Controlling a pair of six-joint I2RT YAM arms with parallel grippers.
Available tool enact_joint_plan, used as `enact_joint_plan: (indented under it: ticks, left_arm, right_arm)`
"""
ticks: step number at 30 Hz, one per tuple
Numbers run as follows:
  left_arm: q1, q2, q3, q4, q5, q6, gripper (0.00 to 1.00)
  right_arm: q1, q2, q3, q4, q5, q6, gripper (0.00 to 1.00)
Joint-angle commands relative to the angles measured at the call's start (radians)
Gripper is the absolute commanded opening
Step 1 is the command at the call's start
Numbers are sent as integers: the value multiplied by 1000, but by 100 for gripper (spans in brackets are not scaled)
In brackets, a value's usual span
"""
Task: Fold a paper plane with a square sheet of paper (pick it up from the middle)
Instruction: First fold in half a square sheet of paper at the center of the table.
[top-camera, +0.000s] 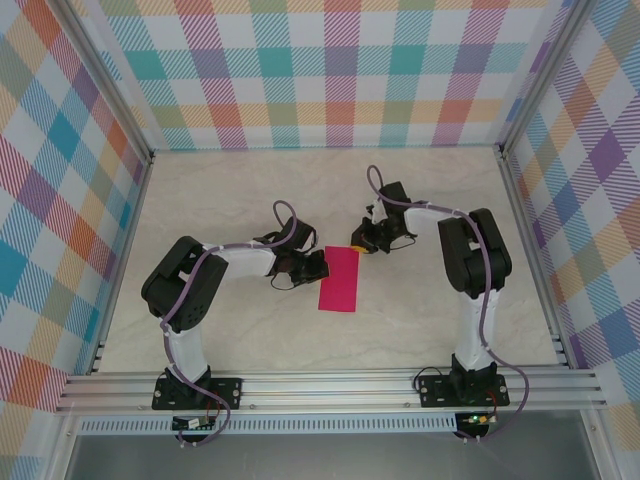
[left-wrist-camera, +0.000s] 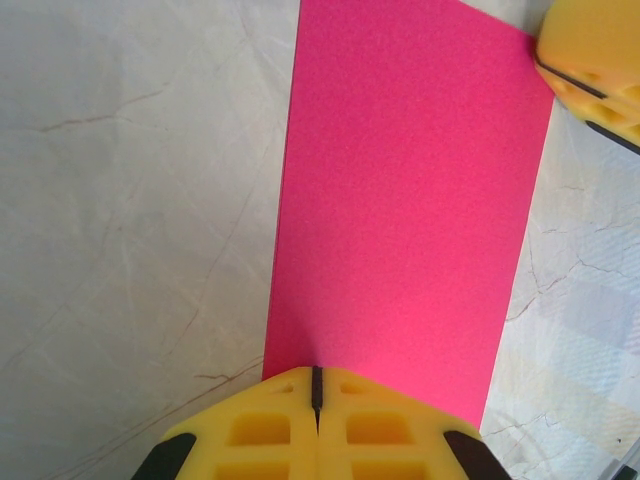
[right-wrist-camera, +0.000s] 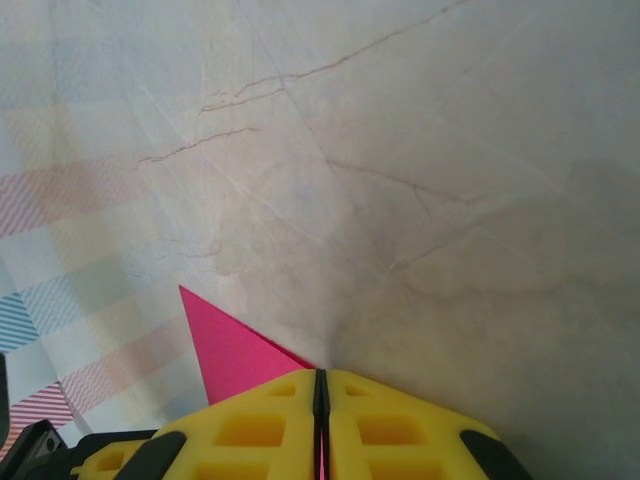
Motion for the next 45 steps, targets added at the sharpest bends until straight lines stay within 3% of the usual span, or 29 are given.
enact_joint_plan:
  ticks: [1, 10, 15, 19, 27, 36, 45]
  left_arm:
    - [-9, 34, -51, -147, -81, 13, 0]
    - [-9, 23, -44, -158, -78, 16, 0]
    - [-9, 11, -64, -152, -95, 16, 0]
    - [-9, 13, -58, -159, -91, 23, 0]
    - [-9, 15, -65, -155, -96, 24, 0]
    - [-9, 17, -58, -150, -89, 19, 0]
    - [-9, 20, -53, -148, -79, 21, 0]
  right_arm:
    - [4, -112, -34, -24, -28, -11, 11]
    - [43, -265, -250, 75, -54, 61, 13]
    - [109, -278, -311, 112, -40, 85, 13]
    - [117, -288, -412, 241, -31, 137, 13]
    - [130, -284, -448, 189, 33, 96, 12]
    - [171, -434, -512, 211, -8, 123, 14]
    - [228, -395, -606, 264, 49, 160, 14]
